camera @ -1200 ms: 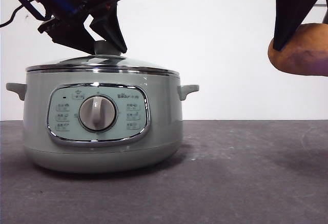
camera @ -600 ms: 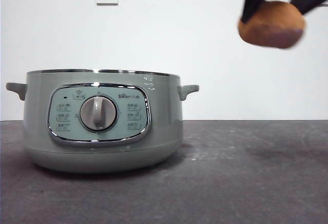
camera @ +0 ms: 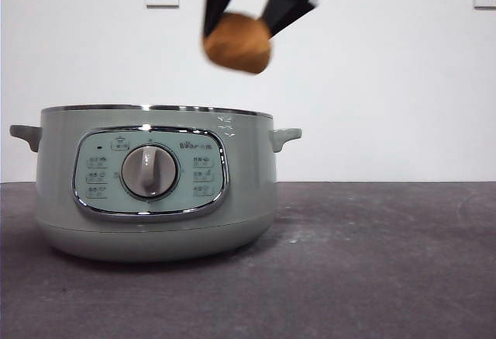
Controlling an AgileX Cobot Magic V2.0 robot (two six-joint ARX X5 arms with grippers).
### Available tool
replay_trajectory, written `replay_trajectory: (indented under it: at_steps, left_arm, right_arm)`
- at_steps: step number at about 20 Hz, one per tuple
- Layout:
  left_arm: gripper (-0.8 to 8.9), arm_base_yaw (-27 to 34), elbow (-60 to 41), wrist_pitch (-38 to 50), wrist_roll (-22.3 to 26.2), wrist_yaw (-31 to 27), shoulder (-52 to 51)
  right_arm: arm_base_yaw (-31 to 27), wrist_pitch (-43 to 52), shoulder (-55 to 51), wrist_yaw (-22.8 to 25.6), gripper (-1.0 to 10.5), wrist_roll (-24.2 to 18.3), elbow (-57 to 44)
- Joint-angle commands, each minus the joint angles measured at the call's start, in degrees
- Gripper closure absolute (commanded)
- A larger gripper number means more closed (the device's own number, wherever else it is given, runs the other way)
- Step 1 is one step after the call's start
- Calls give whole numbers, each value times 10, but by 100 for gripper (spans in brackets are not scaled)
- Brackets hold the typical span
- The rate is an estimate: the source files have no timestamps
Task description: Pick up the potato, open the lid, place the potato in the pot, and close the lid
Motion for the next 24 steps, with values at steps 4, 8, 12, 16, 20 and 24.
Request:
replay_trajectory:
  at_steps: [4,8,12,16,20,24]
  left_arm:
    - [821,0,10,-5,0,-7,-17]
    - [821,0,10,-18,0,-8,-16]
    - [821,0,10,-27,0,-36,-16]
    - [821,0,10,-28,0,-36,-16]
    - [821,0,10,-43,0,-36,-16]
    - [821,0,10,-63,0,-36,-16]
  right_arm:
    - [29,28,142,0,962,-49,73]
    - [41,75,198,4,962,-67,75]
    - [43,83,228,4,962,-76,75]
    - [42,75,234,0,955,-88,75]
    - [42,59,234,-1,900,-88,75]
    - [43,49,234,0,469,-79,75]
